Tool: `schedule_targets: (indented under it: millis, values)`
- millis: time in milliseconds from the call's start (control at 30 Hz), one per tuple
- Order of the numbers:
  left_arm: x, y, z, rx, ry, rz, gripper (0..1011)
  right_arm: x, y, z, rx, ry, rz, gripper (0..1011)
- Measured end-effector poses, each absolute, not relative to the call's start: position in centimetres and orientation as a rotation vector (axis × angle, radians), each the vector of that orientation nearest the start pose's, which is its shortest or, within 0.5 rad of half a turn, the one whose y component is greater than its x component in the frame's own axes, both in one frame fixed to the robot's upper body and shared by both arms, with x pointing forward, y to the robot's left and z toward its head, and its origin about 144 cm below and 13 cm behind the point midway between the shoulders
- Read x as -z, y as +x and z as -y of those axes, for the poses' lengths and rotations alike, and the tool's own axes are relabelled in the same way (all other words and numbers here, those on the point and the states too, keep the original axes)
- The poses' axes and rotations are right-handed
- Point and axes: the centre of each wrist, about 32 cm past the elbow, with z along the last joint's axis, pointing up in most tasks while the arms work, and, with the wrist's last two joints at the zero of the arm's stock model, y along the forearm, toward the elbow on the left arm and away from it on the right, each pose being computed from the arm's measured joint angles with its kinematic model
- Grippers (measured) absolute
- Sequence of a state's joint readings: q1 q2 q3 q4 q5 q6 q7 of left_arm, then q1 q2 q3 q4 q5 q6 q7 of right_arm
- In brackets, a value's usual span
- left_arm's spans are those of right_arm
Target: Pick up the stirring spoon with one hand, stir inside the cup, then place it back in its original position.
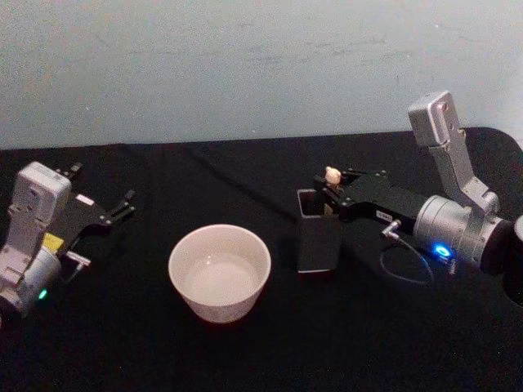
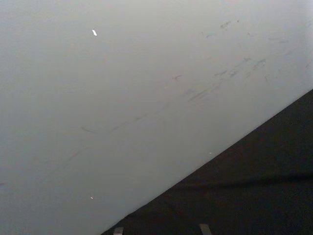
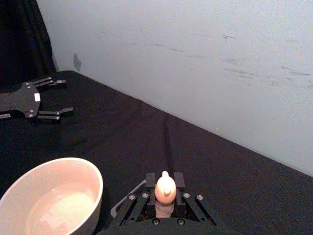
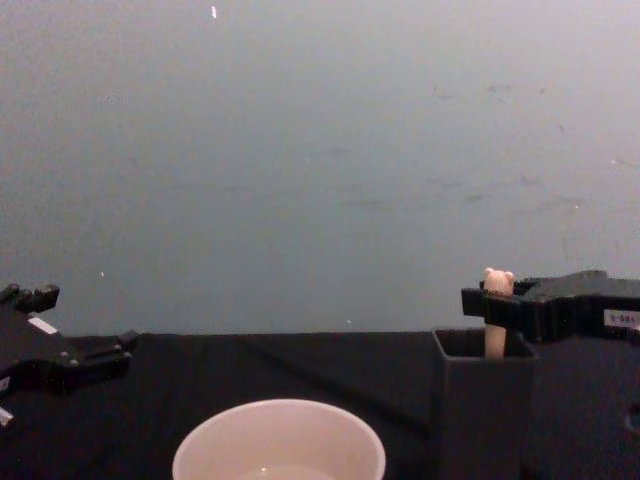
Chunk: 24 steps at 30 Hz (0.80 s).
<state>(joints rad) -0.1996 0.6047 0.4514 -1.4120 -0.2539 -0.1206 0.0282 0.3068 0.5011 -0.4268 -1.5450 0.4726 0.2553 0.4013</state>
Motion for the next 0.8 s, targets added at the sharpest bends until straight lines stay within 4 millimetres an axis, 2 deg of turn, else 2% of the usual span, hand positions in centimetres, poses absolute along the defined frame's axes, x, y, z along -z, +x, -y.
schedule_targets:
  millis: [700,800]
  values:
    - [-113.98,48.86,-30.97,-1.248,0.304,0.285,1001,-121.01,51.69,25.64,0.824,-0.209,-0.069,214]
    - [-113.98,48.86,-30.97,-1.248,0.304,0.285,1001,-121.01,51.69,25.64,0.824,-0.208,-0.069,274]
